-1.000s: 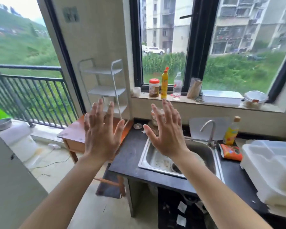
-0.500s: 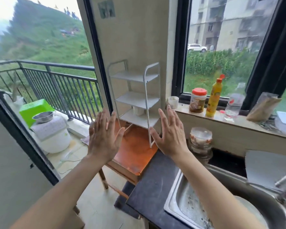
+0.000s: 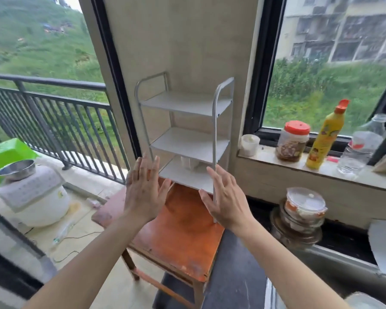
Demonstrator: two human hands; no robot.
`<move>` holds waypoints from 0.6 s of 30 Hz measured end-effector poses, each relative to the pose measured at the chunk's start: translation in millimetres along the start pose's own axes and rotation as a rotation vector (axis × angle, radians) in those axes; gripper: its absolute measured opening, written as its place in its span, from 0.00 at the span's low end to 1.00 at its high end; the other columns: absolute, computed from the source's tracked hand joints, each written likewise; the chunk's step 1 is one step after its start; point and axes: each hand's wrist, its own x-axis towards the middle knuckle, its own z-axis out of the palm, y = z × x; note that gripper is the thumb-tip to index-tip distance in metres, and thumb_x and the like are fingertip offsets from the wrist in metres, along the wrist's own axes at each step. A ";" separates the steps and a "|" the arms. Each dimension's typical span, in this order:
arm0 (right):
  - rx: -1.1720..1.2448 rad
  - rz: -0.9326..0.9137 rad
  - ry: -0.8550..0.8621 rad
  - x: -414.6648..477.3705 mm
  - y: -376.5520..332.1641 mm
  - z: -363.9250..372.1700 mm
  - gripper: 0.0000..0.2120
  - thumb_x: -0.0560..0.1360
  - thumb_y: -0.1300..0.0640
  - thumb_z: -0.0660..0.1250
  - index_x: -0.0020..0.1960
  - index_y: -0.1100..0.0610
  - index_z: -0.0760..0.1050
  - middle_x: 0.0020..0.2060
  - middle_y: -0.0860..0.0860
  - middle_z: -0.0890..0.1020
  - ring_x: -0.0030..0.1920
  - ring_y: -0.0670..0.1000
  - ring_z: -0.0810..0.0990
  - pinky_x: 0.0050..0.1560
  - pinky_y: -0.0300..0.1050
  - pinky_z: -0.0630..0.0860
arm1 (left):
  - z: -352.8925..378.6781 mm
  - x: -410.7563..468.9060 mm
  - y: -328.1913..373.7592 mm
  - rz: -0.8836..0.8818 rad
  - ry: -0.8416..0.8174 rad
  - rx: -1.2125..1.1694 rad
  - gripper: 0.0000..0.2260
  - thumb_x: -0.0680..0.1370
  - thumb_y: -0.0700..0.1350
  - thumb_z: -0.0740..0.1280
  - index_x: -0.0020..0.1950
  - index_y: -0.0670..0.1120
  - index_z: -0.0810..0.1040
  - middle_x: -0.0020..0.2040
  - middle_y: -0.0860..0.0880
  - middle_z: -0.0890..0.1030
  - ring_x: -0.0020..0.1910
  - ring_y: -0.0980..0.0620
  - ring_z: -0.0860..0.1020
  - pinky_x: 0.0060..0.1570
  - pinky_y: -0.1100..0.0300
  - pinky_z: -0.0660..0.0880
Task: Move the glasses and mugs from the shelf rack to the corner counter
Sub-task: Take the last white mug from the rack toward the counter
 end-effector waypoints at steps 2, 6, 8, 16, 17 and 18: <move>-0.033 0.041 -0.007 20.1 -3.7 25.3 0.31 0.80 0.39 0.55 0.78 0.54 0.61 0.75 0.56 0.69 0.73 0.58 0.70 0.62 0.55 0.78 | 20.1 28.7 -24.3 0.044 -0.039 -0.032 0.31 0.81 0.63 0.48 0.81 0.50 0.50 0.82 0.43 0.48 0.81 0.44 0.46 0.78 0.43 0.49; -0.051 0.203 -0.089 59.8 -21.9 72.4 0.29 0.81 0.41 0.58 0.78 0.54 0.61 0.73 0.53 0.70 0.72 0.55 0.70 0.61 0.52 0.77 | 55.6 84.2 -70.8 0.155 -0.117 -0.040 0.31 0.81 0.63 0.47 0.81 0.51 0.51 0.82 0.41 0.50 0.80 0.41 0.49 0.76 0.39 0.53; -0.048 0.298 -0.123 80.4 -28.9 90.5 0.29 0.82 0.42 0.58 0.78 0.53 0.61 0.72 0.52 0.70 0.71 0.55 0.71 0.60 0.53 0.76 | 73.1 108.9 -88.2 0.231 -0.159 -0.032 0.31 0.82 0.62 0.49 0.81 0.50 0.50 0.82 0.42 0.49 0.81 0.42 0.48 0.76 0.39 0.52; 0.206 0.669 -0.077 145.9 -25.7 151.0 0.24 0.82 0.50 0.61 0.75 0.57 0.63 0.68 0.58 0.72 0.67 0.60 0.72 0.66 0.51 0.71 | 128.2 165.9 -114.6 0.359 -0.199 -0.082 0.34 0.79 0.50 0.63 0.82 0.50 0.51 0.82 0.43 0.49 0.81 0.42 0.46 0.77 0.40 0.48; 0.253 0.713 -0.062 152.9 -23.7 160.0 0.24 0.82 0.51 0.62 0.74 0.58 0.64 0.67 0.57 0.71 0.66 0.59 0.73 0.66 0.51 0.71 | 133.8 166.9 -115.6 0.360 -0.174 -0.101 0.35 0.77 0.48 0.65 0.81 0.49 0.53 0.82 0.42 0.52 0.81 0.41 0.48 0.76 0.39 0.50; 0.296 0.759 -0.050 160.9 -22.2 167.3 0.23 0.81 0.52 0.62 0.73 0.59 0.64 0.66 0.56 0.72 0.65 0.58 0.74 0.64 0.51 0.72 | 138.2 167.2 -115.5 0.360 -0.144 -0.117 0.35 0.76 0.46 0.66 0.81 0.48 0.55 0.81 0.42 0.55 0.80 0.40 0.50 0.76 0.38 0.51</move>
